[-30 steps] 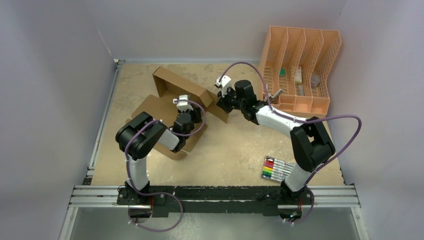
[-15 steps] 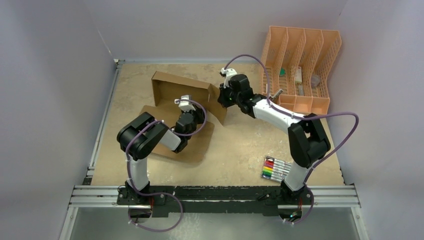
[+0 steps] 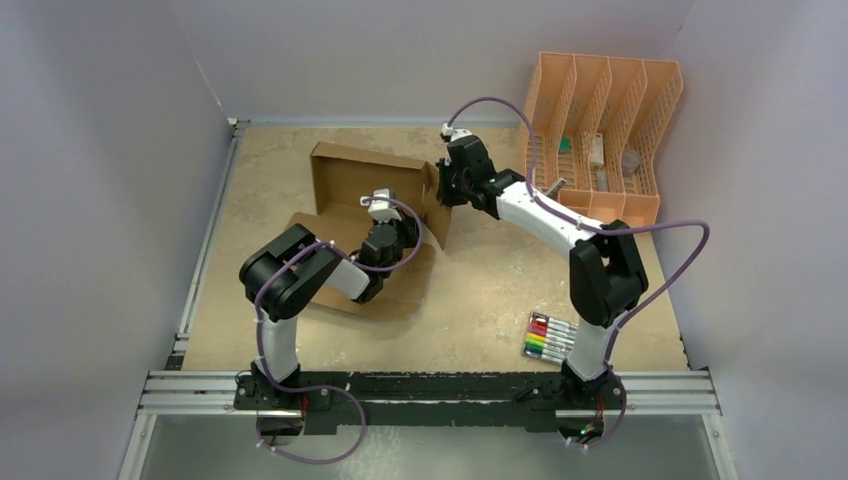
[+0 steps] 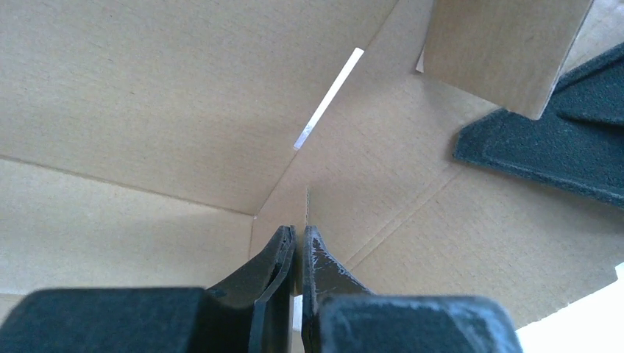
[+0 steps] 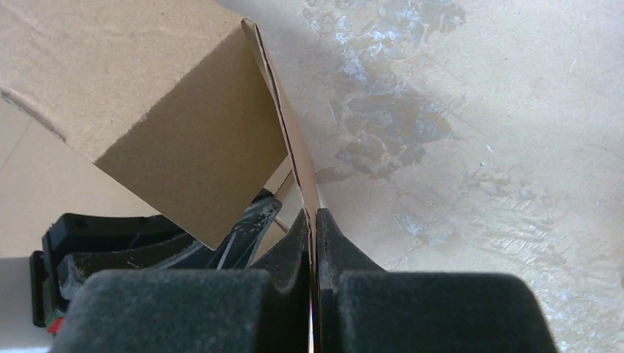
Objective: Fold the paper box
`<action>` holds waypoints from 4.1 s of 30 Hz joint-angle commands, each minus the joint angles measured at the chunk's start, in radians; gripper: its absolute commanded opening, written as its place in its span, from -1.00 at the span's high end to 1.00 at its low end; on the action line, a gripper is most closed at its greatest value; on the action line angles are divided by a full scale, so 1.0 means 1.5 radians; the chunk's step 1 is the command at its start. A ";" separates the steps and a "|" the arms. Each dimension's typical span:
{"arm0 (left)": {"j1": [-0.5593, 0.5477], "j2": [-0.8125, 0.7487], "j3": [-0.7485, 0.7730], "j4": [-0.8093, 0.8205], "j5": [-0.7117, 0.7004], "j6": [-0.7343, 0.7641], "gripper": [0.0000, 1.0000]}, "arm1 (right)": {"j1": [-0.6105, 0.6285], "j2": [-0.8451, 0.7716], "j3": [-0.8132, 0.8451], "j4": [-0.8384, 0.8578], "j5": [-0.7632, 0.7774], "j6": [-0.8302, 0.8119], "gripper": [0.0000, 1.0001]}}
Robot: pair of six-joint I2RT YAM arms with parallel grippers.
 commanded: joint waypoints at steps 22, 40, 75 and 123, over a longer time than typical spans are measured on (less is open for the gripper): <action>0.002 -0.245 -0.101 -0.161 -0.014 0.038 0.05 | 0.052 0.037 -0.058 0.052 0.129 0.114 1.00; 0.399 -0.114 0.216 -0.584 0.200 0.170 -0.37 | 0.066 0.009 -0.054 0.050 0.138 0.026 1.00; 0.157 -0.201 -0.016 -0.500 0.266 -0.138 -0.20 | 0.038 0.022 0.012 0.086 0.087 0.094 1.00; 0.284 -0.289 0.487 -1.001 0.122 0.286 -0.53 | 0.049 0.004 -0.108 0.123 0.138 -0.038 1.00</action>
